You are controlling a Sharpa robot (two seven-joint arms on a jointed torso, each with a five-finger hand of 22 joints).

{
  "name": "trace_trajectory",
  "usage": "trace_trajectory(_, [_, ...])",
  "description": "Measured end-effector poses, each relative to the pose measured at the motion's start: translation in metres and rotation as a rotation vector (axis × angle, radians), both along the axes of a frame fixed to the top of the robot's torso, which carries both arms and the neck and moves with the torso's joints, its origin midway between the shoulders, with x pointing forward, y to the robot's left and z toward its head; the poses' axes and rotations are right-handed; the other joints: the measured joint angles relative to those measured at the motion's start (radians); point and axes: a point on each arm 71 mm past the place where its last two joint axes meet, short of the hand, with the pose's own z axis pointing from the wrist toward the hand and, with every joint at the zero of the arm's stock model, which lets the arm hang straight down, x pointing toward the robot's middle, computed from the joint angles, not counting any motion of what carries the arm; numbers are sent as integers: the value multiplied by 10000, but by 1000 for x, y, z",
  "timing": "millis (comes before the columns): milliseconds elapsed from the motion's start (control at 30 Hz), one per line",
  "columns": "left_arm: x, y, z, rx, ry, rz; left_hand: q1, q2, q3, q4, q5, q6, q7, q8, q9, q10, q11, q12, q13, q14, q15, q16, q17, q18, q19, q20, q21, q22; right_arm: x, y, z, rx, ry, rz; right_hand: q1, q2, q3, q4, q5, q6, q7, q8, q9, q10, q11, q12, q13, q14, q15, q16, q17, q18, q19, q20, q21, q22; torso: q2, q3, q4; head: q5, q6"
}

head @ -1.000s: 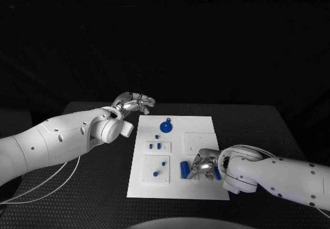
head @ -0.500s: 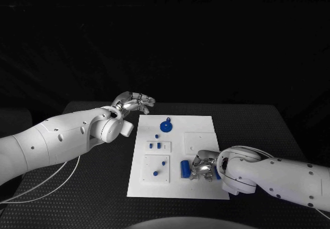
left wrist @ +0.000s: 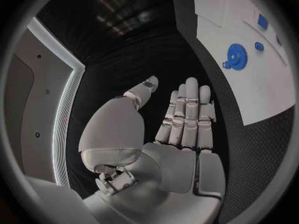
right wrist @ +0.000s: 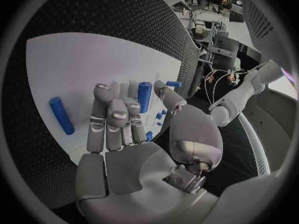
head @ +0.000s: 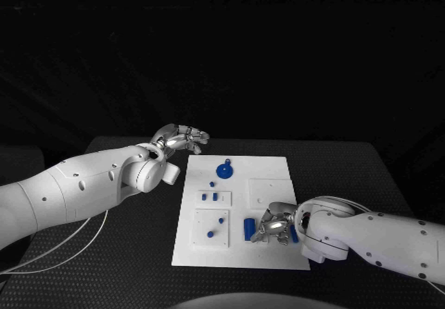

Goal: Assemble the parts on the task board

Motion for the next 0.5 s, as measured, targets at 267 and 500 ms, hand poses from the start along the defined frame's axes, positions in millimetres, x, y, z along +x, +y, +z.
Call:
trace_trajectory(267, [0,0,0,6,14,2,0,0,0,0,0,6,-6,0,1,0,0,0,0,0,0,0,-1,-1,0,0,0,-1,-1,-4,0,89,69,-44,21,-135,-161,83,0,16,0,-67,-47,1,1,0,10,13,14,0,-1,1,0,0,0,0,2,11,-6,11,2])
trace_trajectory(500, [0,0,0,9,23,2,0,0,0,0,0,6,-6,0,0,0,0,0,0,0,0,0,8,0,0,0,0,0,-1,1,0,120,2,69,56,-94,-202,125,-98,19,-3,-88,-39,2,2,0,19,33,-3,-10,10,1,0,0,0,0,5,15,-7,18,9])
